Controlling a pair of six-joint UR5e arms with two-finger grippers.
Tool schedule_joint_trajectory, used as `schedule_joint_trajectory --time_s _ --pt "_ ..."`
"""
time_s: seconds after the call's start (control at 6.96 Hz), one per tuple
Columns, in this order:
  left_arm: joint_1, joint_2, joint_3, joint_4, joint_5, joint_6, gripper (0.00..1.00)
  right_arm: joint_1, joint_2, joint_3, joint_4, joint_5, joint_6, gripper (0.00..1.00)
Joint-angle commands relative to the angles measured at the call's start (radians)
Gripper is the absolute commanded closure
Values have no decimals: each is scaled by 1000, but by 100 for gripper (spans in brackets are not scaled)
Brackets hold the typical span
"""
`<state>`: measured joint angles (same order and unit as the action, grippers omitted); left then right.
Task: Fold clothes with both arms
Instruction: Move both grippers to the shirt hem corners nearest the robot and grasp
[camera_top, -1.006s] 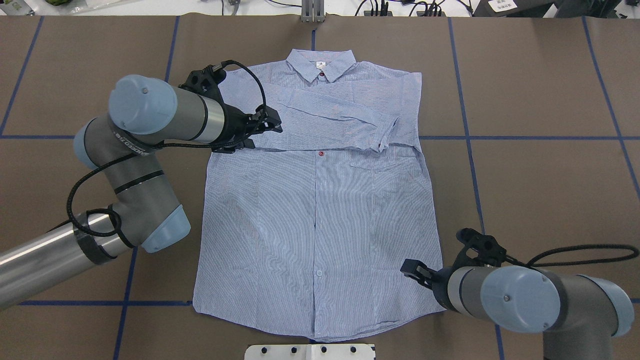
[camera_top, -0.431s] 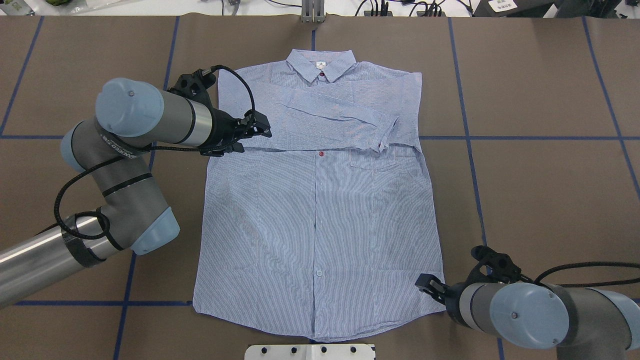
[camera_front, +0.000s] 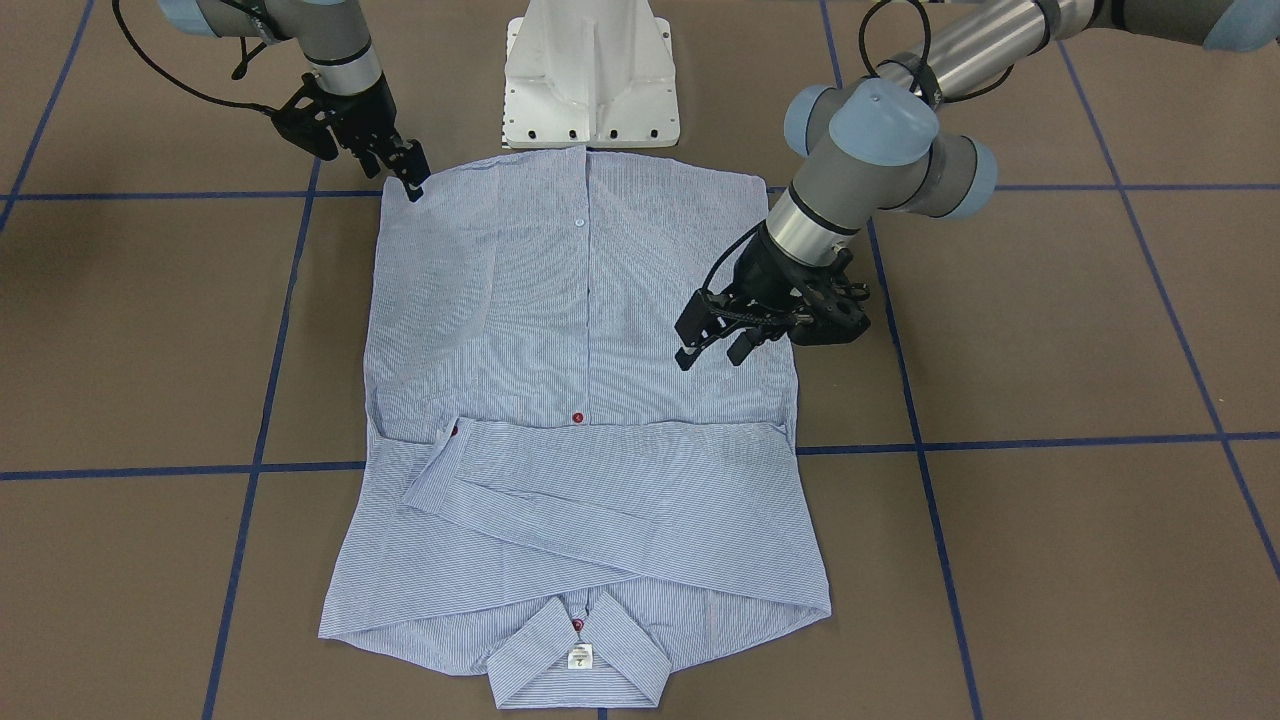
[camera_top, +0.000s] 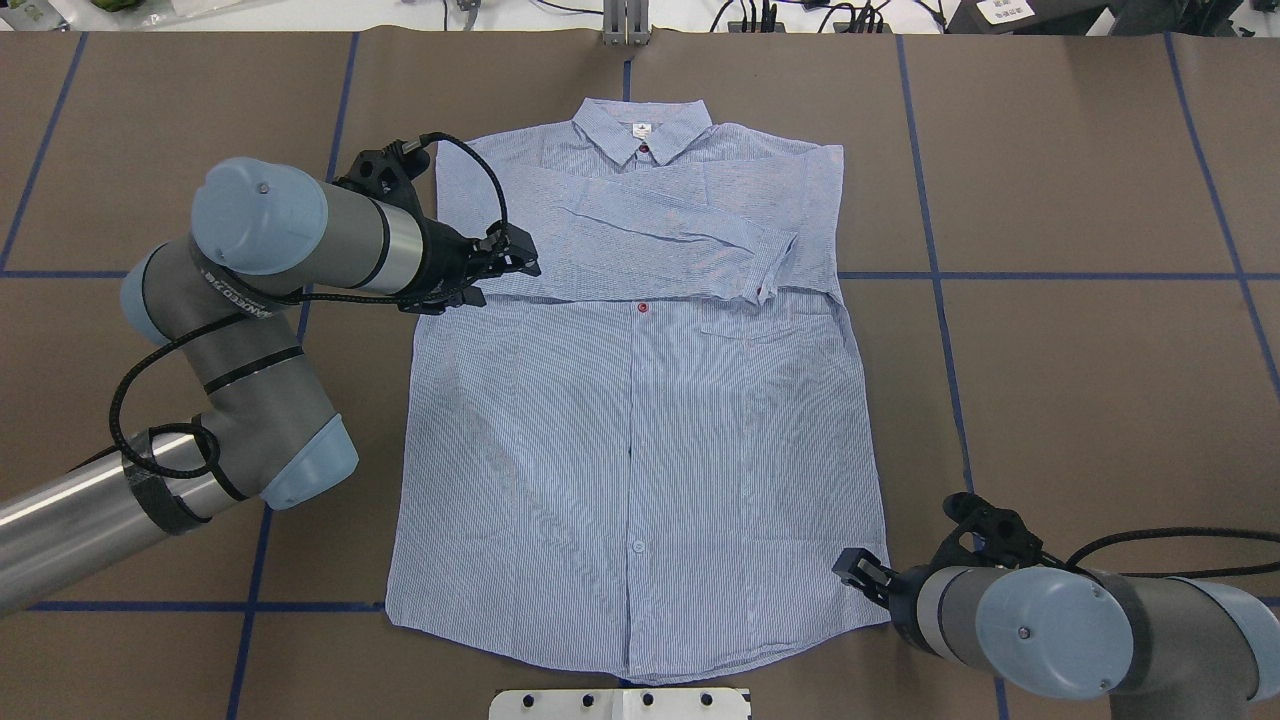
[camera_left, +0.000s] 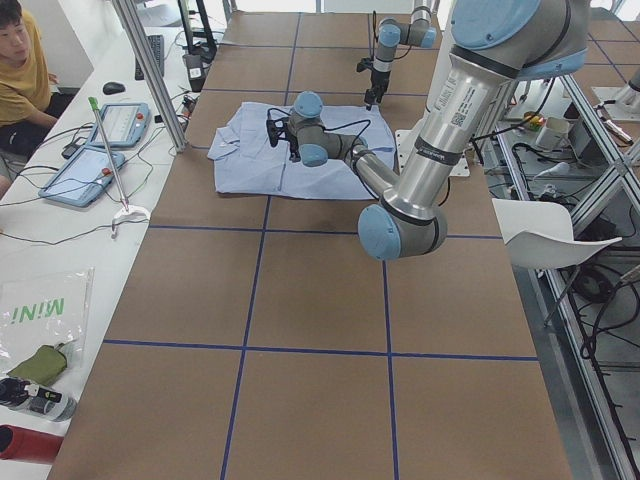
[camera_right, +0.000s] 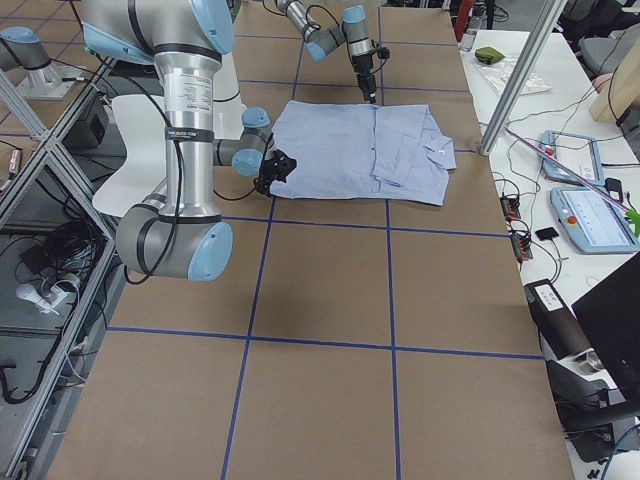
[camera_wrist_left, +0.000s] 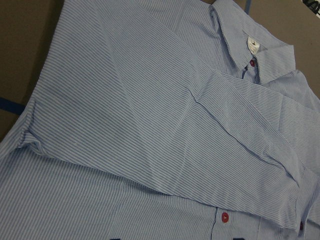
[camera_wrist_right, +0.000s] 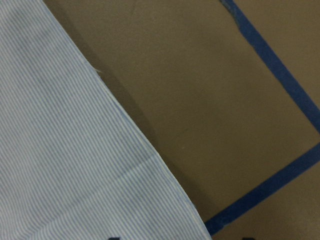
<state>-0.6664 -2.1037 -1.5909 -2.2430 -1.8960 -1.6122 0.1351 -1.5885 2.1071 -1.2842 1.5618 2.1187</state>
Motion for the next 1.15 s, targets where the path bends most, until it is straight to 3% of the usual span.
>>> schedule_joint_trajectory --time_s 0.0,0.14,0.29,0.43,0.72,1.01 --pt "1 1 0 -1 0 0 20 0 -2 -6 0 -2 23 52" --pt "1 1 0 -1 -2 0 20 1 -4 -4 0 -2 29 82" --pt "1 2 0 -1 -2 0 20 4 -5 7 -1 3 29 100" --pt "1 29 -12 -13 -2 -18 20 4 -10 8 -1 3 29 100" --pt "83 121 -139 -3 33 -147 20 20 -21 60 -13 7 27 100" --pt "271 304 -384 162 218 -196 20 29 -8 118 -114 12 24 100"
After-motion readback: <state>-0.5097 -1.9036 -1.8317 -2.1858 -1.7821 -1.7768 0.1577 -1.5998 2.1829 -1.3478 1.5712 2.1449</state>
